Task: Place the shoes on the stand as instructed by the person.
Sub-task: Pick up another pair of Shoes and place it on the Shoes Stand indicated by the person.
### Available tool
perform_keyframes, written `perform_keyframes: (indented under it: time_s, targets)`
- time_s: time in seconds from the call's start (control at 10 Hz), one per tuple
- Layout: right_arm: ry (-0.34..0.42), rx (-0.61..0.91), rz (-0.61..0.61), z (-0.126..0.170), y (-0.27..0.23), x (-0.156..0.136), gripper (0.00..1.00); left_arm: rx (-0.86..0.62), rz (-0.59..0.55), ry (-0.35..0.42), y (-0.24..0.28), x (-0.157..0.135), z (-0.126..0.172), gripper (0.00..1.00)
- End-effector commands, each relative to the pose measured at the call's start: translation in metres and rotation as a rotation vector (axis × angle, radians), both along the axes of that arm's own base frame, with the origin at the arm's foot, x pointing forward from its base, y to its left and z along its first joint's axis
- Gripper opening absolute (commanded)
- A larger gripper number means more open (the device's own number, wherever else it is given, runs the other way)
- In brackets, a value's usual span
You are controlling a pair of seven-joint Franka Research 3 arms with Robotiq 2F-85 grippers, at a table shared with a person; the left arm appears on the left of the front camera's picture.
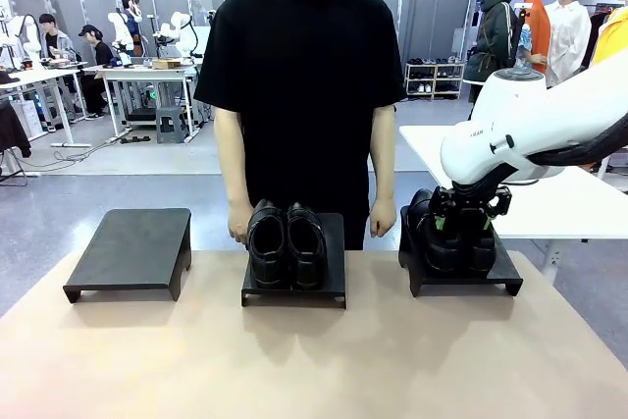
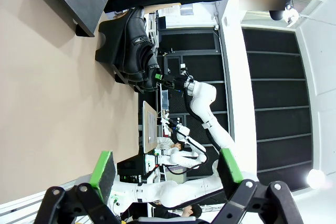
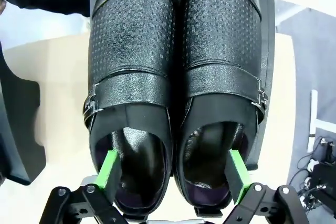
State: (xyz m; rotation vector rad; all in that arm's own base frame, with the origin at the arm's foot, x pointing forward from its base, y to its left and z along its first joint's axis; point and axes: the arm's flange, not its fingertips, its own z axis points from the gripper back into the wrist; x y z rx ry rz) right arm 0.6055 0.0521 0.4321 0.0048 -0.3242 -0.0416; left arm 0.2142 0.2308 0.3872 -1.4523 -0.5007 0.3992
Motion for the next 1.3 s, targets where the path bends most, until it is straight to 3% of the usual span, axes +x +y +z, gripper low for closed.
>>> perform_keyframes:
  time_s: [0.0,0.9,1.2]
  targets:
    - [0.000,-0.001,0.001,0.000,0.000,0.000,1.00,-0.012,-0.002,-0.009,0.000,-0.001,0.002,1.00]
    - [0.000,0.000,0.000,0.000,0.000,0.000,1.00,-0.012,-0.002,-0.009,0.000,-0.001,0.002,1.00]
    - [-0.037,0.147,0.044,0.047,-0.030,-0.043,1.00,-0.012,-0.002,-0.009,0.000,-0.001,0.002,1.00]
